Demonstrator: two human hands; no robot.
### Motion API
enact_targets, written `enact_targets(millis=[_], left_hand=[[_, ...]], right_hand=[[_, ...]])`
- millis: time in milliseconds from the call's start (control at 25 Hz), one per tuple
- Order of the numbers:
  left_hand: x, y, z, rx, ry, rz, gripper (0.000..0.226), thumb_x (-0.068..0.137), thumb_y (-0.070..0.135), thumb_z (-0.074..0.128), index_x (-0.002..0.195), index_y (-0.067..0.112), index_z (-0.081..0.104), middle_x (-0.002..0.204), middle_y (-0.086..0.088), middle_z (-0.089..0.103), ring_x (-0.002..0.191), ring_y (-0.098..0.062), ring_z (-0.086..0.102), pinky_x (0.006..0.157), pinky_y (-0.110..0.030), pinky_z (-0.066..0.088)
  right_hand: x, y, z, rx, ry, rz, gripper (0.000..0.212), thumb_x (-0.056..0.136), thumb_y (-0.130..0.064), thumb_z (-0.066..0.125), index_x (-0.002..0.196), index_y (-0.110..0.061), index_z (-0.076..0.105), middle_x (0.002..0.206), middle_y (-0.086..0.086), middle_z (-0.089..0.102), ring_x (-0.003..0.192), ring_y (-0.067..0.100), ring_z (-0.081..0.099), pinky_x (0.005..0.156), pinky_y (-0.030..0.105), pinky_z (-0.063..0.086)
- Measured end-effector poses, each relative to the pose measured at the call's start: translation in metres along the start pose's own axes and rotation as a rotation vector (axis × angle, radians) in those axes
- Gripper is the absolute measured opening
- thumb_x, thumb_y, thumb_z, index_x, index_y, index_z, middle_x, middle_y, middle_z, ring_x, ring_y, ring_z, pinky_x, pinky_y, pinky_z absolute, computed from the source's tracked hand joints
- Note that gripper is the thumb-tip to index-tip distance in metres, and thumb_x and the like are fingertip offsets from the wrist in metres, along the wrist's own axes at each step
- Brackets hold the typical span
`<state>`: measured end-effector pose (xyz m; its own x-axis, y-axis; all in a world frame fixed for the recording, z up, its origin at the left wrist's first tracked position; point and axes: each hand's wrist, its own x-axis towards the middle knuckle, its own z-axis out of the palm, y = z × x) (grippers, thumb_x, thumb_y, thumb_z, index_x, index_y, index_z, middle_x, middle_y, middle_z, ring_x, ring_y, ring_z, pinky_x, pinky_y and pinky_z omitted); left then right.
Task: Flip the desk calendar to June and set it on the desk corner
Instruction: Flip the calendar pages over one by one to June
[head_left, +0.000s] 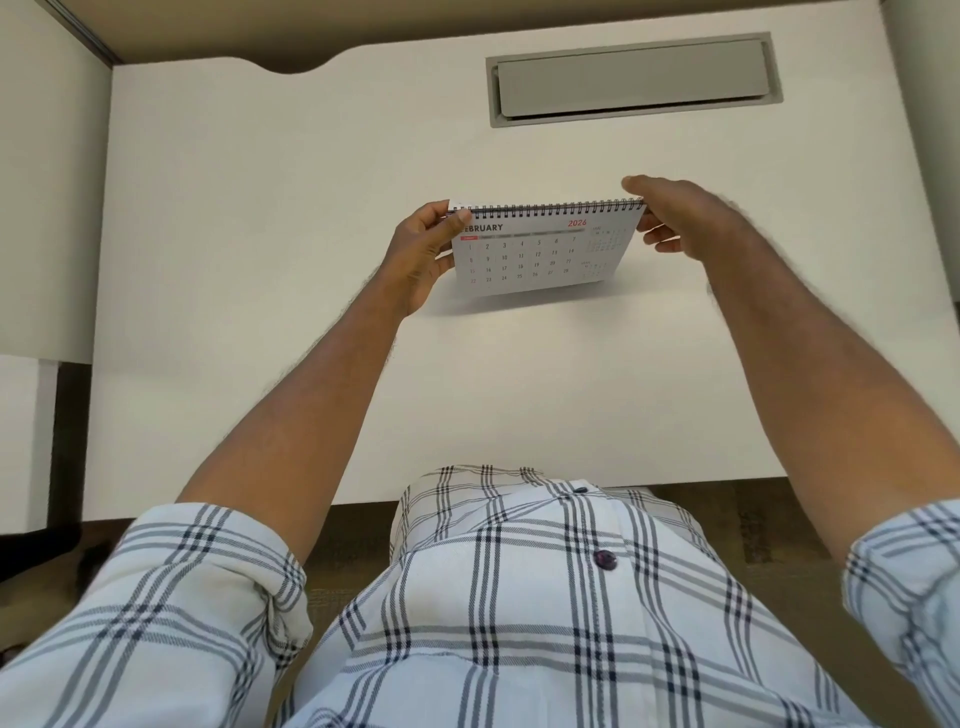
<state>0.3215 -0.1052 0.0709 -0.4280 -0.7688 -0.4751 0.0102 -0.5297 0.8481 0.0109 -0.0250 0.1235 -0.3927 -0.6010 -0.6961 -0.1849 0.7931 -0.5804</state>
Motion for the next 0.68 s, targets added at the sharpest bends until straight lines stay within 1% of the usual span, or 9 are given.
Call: enact_targets(millis=[80,160,280,360,400,480,560,680], left_hand=[[0.000,0.000,-0.001,-0.010,-0.002,-0.007,0.024,0.099,0.024,0.070,0.121,0.016,0.066,0.119,-0.010,0.072,0.105,-0.021,0.069,0.096,-0.039,0.058],[0.000,0.001,-0.001,-0.019,-0.006,-0.009,0.033,0.099,0.025,0.070,0.129,0.015,0.064,0.122,-0.011,0.073,0.107,-0.023,0.069,0.097,-0.041,0.058],[0.001,0.002,0.000,-0.001,0.000,-0.016,0.038,0.099,0.023,0.070,0.135,0.013,0.063,0.121,-0.010,0.074,0.107,-0.023,0.069,0.098,-0.042,0.058],[0.001,0.001,0.000,0.007,0.012,-0.020,0.041,0.099,0.023,0.070,0.138,0.011,0.062,0.123,-0.012,0.074,0.108,-0.023,0.069,0.101,-0.044,0.058],[0.001,0.001,0.000,0.008,0.018,-0.022,0.042,0.099,0.023,0.070,0.138,0.011,0.062,0.127,-0.013,0.073,0.109,-0.023,0.069,0.102,-0.045,0.057],[0.001,0.001,0.000,0.014,0.022,-0.024,0.041,0.099,0.023,0.069,0.139,0.011,0.063,0.132,-0.015,0.072,0.112,-0.024,0.069,0.104,-0.046,0.057],[0.001,0.003,0.001,0.017,0.025,-0.027,0.042,0.100,0.023,0.069,0.139,0.011,0.062,0.132,-0.015,0.072,0.113,-0.024,0.069,0.103,-0.046,0.058],[0.000,0.004,0.002,0.007,0.040,-0.030,0.044,0.099,0.023,0.069,0.140,0.011,0.059,0.124,-0.011,0.076,0.110,-0.023,0.071,0.093,-0.041,0.062]], right_hand=[[0.000,-0.002,0.002,-0.015,-0.008,0.021,0.036,0.093,-0.054,0.053,0.099,-0.021,0.063,0.091,-0.003,0.058,0.080,0.016,0.053,0.080,0.033,0.044],[0.001,-0.003,0.004,0.014,0.031,0.007,0.028,0.093,-0.047,0.058,0.098,-0.019,0.064,0.090,-0.003,0.061,0.084,0.017,0.053,0.079,0.032,0.044],[0.004,-0.005,0.006,0.074,0.109,-0.056,0.027,0.092,-0.035,0.066,0.109,-0.015,0.068,0.098,-0.002,0.069,0.090,0.016,0.054,0.078,0.029,0.044],[0.002,-0.007,0.007,0.158,0.145,-0.125,0.025,0.090,-0.031,0.072,0.111,-0.017,0.070,0.100,0.000,0.068,0.088,0.015,0.053,0.073,0.026,0.041],[0.002,-0.009,0.007,0.213,0.159,-0.153,0.023,0.089,-0.030,0.074,0.108,-0.019,0.070,0.099,-0.001,0.068,0.087,0.014,0.053,0.071,0.025,0.040],[-0.001,-0.011,0.007,0.319,0.176,-0.174,0.016,0.087,-0.030,0.078,0.093,-0.022,0.065,0.092,-0.005,0.069,0.082,0.012,0.056,0.071,0.026,0.039],[-0.002,-0.014,0.005,0.377,0.192,-0.191,0.020,0.086,-0.026,0.080,0.083,-0.023,0.061,0.086,-0.006,0.069,0.073,0.008,0.057,0.070,0.026,0.039],[-0.001,-0.014,0.006,0.389,0.253,-0.223,0.020,0.085,-0.020,0.081,0.085,-0.022,0.061,0.096,0.002,0.070,0.069,0.005,0.060,0.057,0.015,0.043]])
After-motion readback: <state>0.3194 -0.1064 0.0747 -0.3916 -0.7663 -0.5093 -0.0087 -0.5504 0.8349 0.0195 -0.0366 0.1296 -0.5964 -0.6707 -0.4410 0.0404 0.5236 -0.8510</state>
